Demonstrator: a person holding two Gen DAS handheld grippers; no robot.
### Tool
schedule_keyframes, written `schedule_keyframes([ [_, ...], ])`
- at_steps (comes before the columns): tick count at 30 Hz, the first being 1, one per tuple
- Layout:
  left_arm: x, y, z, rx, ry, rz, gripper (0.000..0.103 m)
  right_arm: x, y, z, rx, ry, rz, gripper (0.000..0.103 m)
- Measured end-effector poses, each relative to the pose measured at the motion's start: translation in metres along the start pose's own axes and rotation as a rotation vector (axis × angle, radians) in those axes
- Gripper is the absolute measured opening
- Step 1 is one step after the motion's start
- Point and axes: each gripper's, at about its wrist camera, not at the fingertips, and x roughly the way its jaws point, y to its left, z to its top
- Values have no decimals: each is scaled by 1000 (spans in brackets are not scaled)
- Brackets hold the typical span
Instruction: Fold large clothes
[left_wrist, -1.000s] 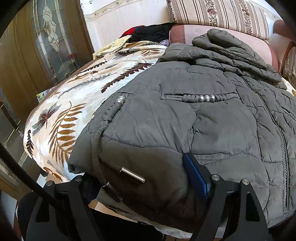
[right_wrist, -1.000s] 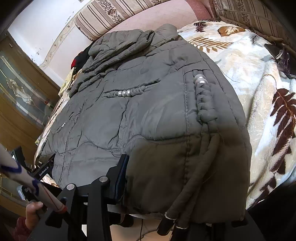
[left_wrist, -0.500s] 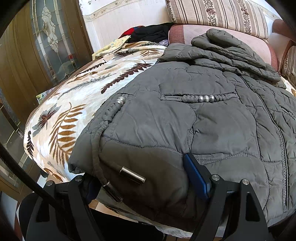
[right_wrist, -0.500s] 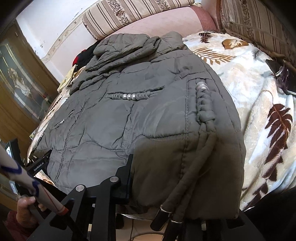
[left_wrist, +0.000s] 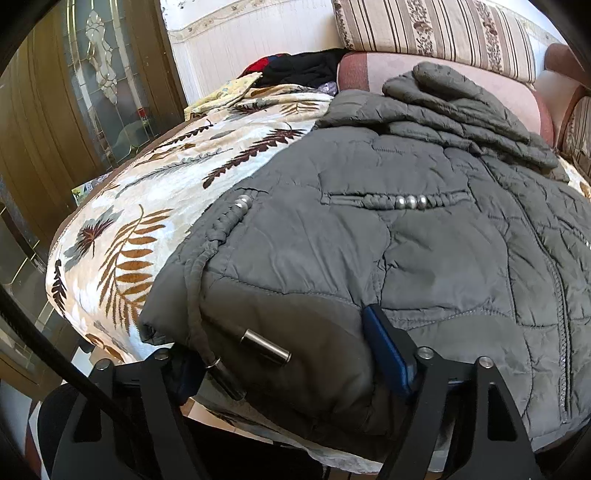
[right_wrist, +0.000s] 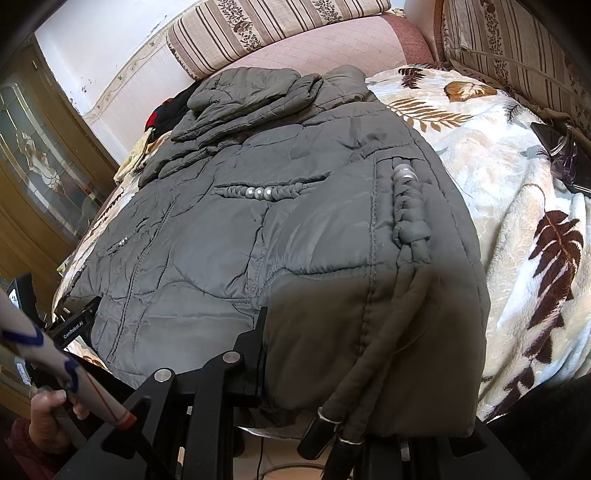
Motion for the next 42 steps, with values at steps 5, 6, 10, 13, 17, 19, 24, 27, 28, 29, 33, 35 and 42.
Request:
schedule_keyframes([
  [5,-7,13,4,-57,-24,-27,60,0,0,0,3,2,-2,26],
  [6,-8,14,4,-63,-27,-31,58,1,0,0,2,2,-4,26],
  [10,-7,12,5,-46,-24,-30,49,1,-1,0,3,2,-4,26],
  [13,-6,11,4,-42,-23,-32,47,1,-1,0,3,1,-3,26],
  [17,-6,10,4,-41,-23,-34,44,0,0,0,4,-2,0,26],
  [19,-6,9,4,-39,-24,-34,43,0,0,0,4,-5,2,25],
  [24,-7,9,4,-31,-31,-33,42,-4,0,0,7,-20,10,23],
  [27,-8,8,4,-26,-36,-32,41,-6,1,0,5,-26,10,23],
  [28,-8,8,4,-24,-37,-31,40,-6,1,0,5,-28,10,23],
  [29,-9,7,4,-21,-39,-31,40,-7,1,0,6,-32,11,23],
  [33,-12,7,4,-11,-48,-35,39,-13,2,0,3,-50,8,22],
  [35,-14,7,4,-2,-57,-34,37,-17,4,1,-6,-69,4,22],
  [42,-31,4,9,36,-102,-54,29,-32,9,6,-49,-123,-8,20],
])
